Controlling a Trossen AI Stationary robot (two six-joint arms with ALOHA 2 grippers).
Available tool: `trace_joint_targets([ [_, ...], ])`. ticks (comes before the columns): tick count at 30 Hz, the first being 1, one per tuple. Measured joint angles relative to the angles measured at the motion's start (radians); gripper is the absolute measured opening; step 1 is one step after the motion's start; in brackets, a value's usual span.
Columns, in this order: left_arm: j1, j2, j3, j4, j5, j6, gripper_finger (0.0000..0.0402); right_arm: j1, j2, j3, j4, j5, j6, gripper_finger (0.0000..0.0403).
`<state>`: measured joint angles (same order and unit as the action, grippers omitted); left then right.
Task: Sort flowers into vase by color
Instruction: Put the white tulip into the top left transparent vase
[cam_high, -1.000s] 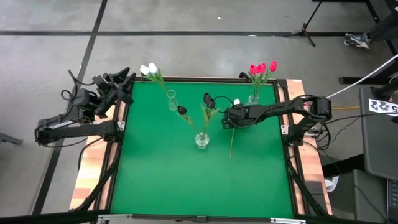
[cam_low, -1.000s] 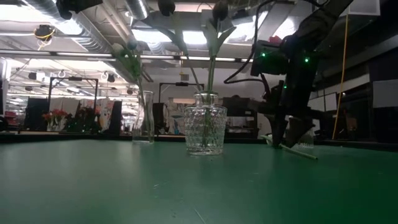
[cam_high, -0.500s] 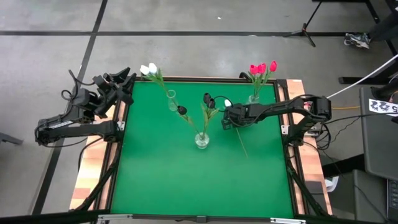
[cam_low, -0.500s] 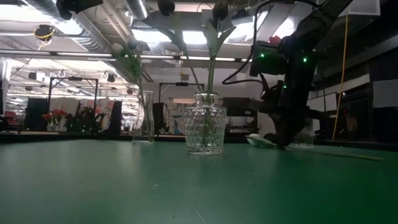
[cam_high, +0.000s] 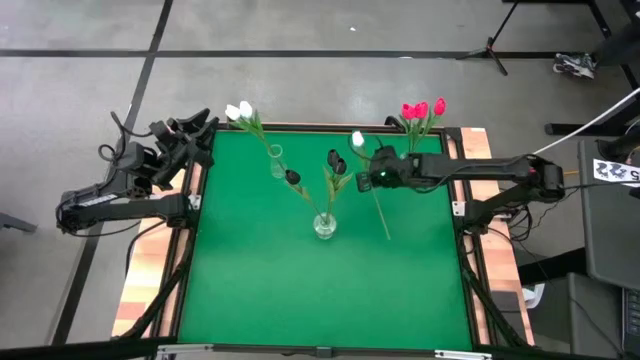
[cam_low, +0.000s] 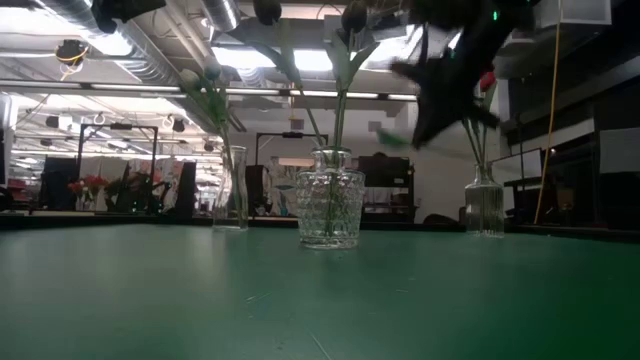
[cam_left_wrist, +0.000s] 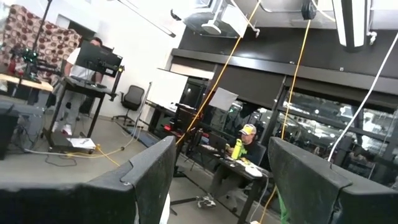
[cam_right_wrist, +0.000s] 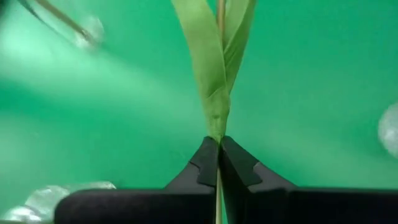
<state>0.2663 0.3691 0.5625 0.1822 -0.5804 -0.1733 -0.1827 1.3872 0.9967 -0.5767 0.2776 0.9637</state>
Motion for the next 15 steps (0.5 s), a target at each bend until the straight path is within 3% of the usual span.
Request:
trace_joint_targets([
  [4,0.0,0.002,0.0,0.0,0.013,-0.043,0.0253,-0.001,-0.058,0.107,-0.029,0.065,-0.077,0.0001],
  [15,0.0,0.068,0.002,0.077,0.262,-0.191,0.0253,-0.001,-0.073,0.549,-0.106,0.195,-0.418,0.0001],
])
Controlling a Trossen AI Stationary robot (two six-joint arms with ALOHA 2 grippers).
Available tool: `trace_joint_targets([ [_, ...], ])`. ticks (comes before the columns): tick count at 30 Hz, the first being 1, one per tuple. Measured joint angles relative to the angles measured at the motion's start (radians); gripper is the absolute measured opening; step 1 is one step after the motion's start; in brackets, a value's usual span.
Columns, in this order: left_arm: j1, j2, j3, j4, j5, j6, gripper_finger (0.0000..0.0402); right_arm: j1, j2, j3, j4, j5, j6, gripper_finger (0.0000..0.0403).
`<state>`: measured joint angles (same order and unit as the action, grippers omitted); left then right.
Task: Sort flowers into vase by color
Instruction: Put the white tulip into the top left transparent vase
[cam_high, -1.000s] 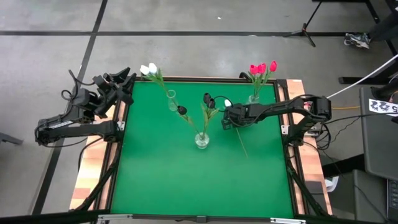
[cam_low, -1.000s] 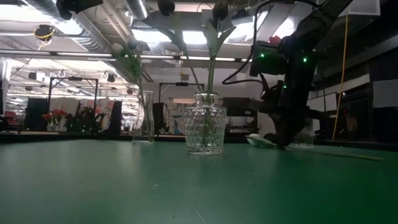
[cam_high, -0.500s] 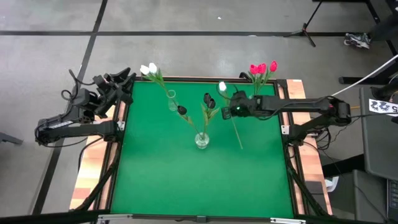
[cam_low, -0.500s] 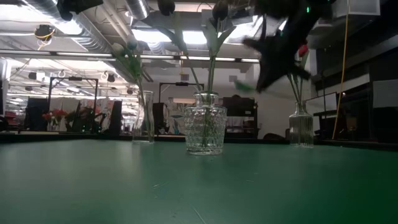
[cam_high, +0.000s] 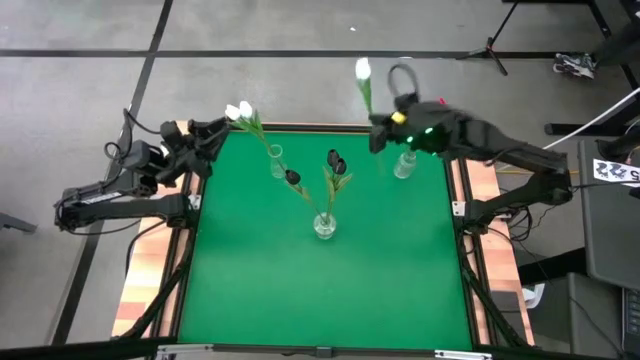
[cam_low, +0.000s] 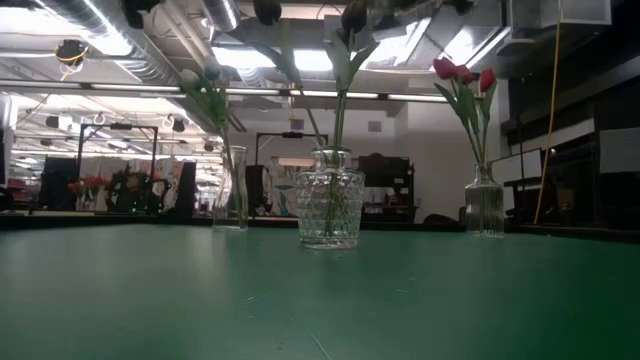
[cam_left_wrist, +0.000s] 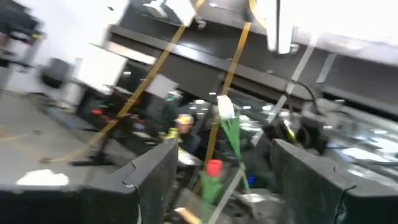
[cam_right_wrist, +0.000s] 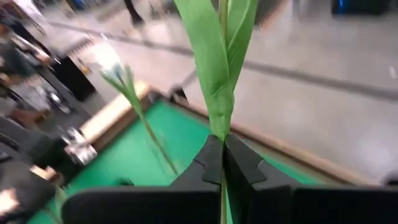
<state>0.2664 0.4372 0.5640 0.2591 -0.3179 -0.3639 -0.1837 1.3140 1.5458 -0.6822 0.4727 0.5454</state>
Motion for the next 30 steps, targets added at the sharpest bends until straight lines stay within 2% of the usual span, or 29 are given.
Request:
trace_joint_targets([
  [3,0.0,0.023,0.0,0.063,0.079,-0.035,0.0253,0.001,-0.001,0.105,0.027,0.002,-0.091,0.0001],
  [6,0.0,0.05,0.0,0.159,0.158,-0.083,0.0253,0.001,-0.001,0.166,0.077,-0.046,-0.153,0.0001],
  [12,0.0,0.127,0.0,0.346,0.245,-0.184,0.0253,0.001,0.021,0.178,0.198,-0.173,-0.177,0.0001],
  [21,-0.001,0.268,0.024,0.386,0.242,-0.189,0.0253,0.014,0.148,0.176,0.388,-0.443,-0.159,0.0001],
  [30,-0.019,0.358,0.1,0.388,0.264,-0.185,0.0253,0.087,0.177,0.176,0.562,-0.502,-0.155,0.0001],
])
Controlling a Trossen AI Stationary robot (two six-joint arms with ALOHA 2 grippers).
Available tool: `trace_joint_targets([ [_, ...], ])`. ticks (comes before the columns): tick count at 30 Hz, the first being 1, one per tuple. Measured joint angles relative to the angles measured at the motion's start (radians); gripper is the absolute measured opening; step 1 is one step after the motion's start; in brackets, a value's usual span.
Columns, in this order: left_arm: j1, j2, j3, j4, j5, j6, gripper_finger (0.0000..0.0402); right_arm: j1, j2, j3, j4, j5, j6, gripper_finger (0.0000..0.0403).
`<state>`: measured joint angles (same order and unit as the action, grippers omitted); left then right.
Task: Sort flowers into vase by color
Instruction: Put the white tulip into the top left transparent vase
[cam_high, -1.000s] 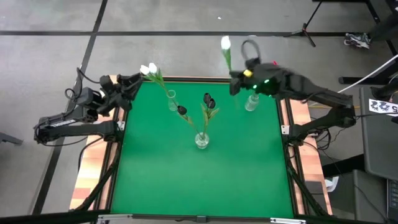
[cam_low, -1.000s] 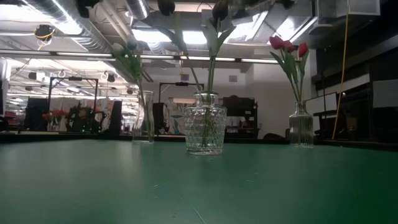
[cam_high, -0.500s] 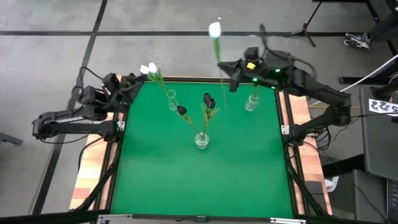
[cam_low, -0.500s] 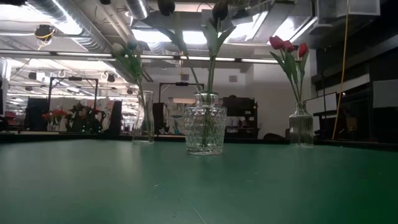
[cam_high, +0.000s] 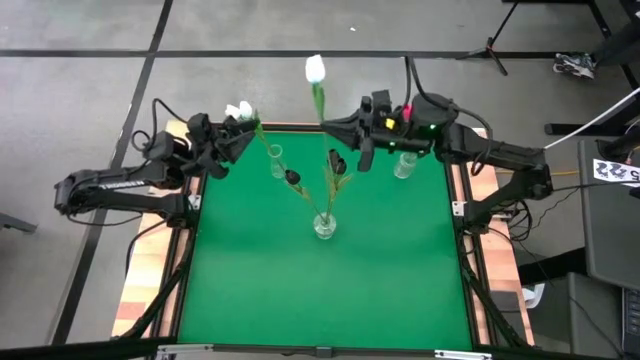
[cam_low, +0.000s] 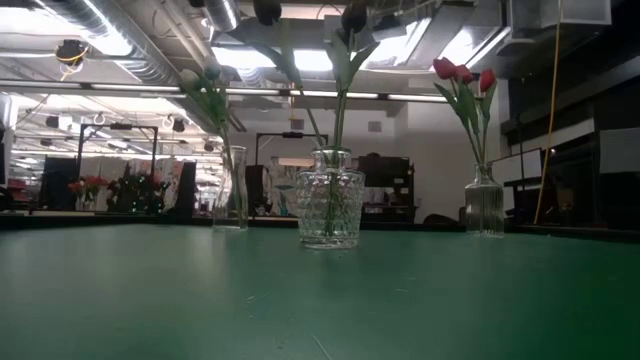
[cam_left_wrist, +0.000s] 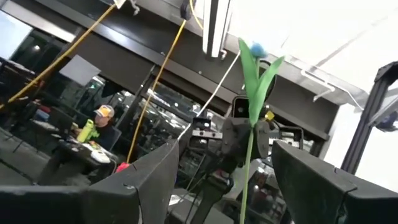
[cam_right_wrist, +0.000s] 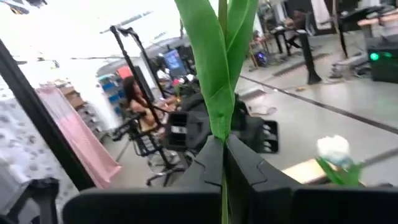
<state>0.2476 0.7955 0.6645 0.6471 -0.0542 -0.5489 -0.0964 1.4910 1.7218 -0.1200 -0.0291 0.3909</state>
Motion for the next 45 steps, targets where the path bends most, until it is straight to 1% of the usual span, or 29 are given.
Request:
trace_joint_targets([
  [5,0.001,0.046,0.055,0.002,0.052,-0.004,0.0253,0.012,0.04,0.001,0.076,-0.05,0.004,0.0001],
  [7,0.001,0.068,0.076,0.0,0.08,0.001,0.0253,0.012,0.054,0.001,0.074,-0.069,0.018,0.0001],
  [11,0.001,0.097,0.118,-0.006,0.101,0.03,0.0253,0.011,0.066,0.0,0.078,-0.069,0.024,0.0001],
  [15,0.001,0.126,0.135,-0.013,0.113,0.039,0.0253,0.011,0.063,0.002,0.129,-0.069,0.024,0.0001],
  [19,0.001,0.163,0.152,-0.011,0.118,0.039,0.0253,0.011,0.076,0.03,0.113,-0.071,0.024,0.0001],
  [21,0.001,0.185,0.161,-0.013,0.121,0.039,0.0253,0.011,0.091,0.047,0.1,-0.095,0.024,0.0001],
  [26,0.001,0.225,0.194,-0.009,0.169,0.034,0.0253,0.011,0.132,0.087,0.089,-0.114,0.024,0.0001],
  [28,0.001,0.234,0.201,-0.011,0.184,0.034,0.0253,0.011,0.132,0.091,0.088,-0.114,0.024,0.0001],
  [45,0.001,0.235,0.214,-0.01,0.182,0.056,0.0253,0.011,0.13,0.092,0.081,-0.114,0.023,0.0001],
])
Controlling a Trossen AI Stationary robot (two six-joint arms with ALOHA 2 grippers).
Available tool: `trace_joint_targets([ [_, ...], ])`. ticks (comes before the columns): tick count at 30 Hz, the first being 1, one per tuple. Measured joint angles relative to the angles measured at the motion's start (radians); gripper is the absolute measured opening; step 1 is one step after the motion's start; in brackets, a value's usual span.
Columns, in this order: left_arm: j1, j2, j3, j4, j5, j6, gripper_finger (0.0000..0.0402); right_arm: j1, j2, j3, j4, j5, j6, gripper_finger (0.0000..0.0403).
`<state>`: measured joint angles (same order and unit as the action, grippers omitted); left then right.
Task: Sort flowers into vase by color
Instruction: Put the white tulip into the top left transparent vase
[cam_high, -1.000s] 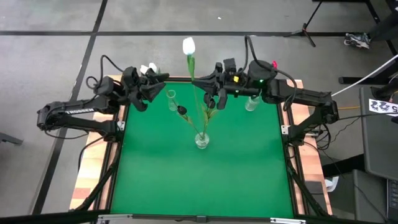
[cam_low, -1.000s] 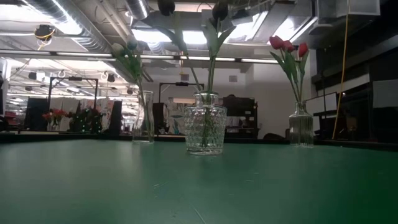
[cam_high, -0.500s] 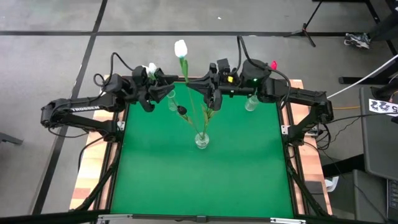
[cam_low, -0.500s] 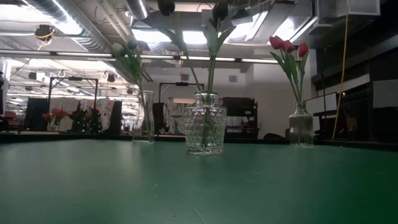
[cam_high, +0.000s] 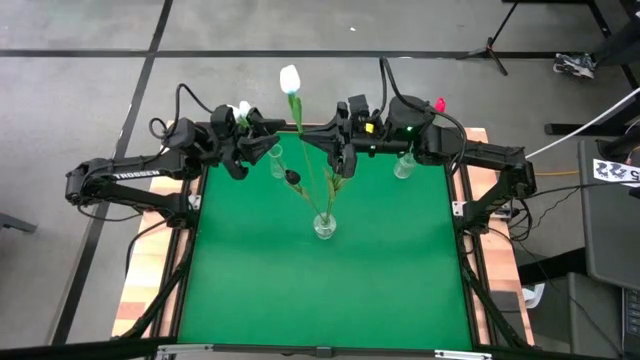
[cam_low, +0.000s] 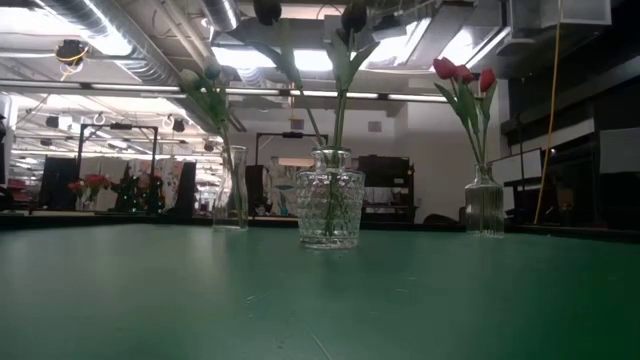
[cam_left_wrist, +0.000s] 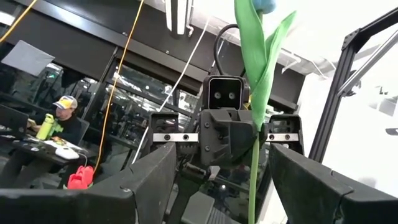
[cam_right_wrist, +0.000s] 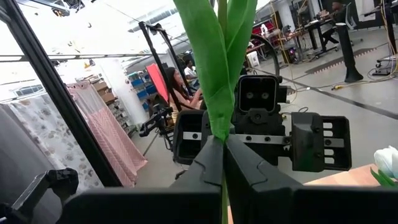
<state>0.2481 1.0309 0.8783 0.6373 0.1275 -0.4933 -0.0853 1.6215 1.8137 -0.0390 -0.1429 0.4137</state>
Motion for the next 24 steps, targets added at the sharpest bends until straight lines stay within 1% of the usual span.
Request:
trace_joint_targets([
  [11,0.0,0.001,0.0,0.0,-0.019,0.023,0.0253,0.0,0.0,0.0,0.0,0.0,-0.003,0.0001],
  [21,0.0,0.053,-0.001,0.012,-0.026,0.018,0.0253,0.0,0.0,0.0,0.003,0.0,-0.011,0.0001],
  [24,0.0,0.065,-0.002,0.049,-0.028,0.018,0.0253,0.0,0.0,0.0,0.001,0.0,-0.011,0.0001],
])
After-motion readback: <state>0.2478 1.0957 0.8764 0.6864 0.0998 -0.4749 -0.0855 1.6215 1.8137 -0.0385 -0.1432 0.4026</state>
